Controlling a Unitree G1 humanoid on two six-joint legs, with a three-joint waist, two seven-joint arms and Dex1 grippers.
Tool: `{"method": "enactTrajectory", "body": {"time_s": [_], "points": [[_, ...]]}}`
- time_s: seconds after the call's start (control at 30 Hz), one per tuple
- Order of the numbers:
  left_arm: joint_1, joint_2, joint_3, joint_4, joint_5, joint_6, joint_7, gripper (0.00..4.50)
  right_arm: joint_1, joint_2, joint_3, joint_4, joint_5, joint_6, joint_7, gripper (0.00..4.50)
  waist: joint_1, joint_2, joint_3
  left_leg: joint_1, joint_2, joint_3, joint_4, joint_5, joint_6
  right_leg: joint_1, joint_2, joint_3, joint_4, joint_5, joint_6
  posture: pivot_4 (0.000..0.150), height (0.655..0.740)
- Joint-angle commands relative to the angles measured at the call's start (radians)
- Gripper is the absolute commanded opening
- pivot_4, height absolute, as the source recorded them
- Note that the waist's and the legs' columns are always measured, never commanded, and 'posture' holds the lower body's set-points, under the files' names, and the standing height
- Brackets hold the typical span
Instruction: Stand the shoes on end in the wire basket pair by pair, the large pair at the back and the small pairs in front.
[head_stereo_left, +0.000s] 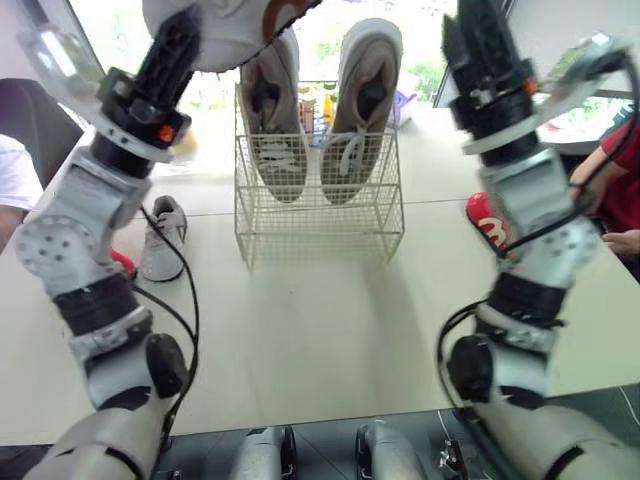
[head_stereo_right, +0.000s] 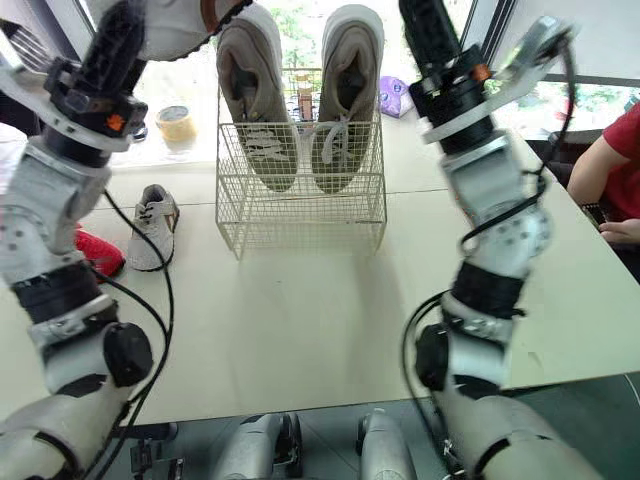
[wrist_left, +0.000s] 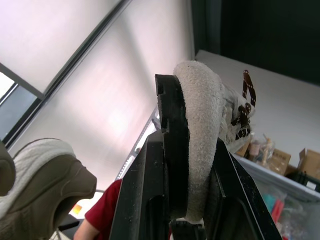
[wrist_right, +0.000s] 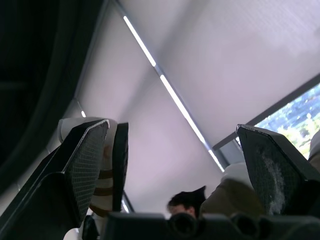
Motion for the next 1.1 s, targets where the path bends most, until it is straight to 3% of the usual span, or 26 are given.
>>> {"method": "enactTrajectory", "body": {"time_s": [0.03, 1.1], "points": [[-0.020, -0.027, -0.029, -0.032, 0.029, -0.083, -0.007, 0.24, -0.029, 0.062, 0.084, -0.064, -0.040, -0.073, -0.053, 4.42, 0.000, 0.000, 0.000, -0.001, 0.000, 0.000, 0.000, 0.000, 0.000, -0.001, 0.000, 0.000, 0.000, 0.000, 0.000, 0.150, 0.7351], [0.104, -0.059, -0.184, -0.054, 0.084, -0.127, -0.046, 0.24, -0.081, -0.040, 0.190, -0.050, -0.105, -0.131, 0.008, 4.42, 0.002, -0.001, 0.000, -0.006, 0.000, -0.001, 0.002, -0.001, 0.002, -0.002, 0.001, -0.001, -0.003, 0.000, 0.000, 0.150, 0.7351]]}}
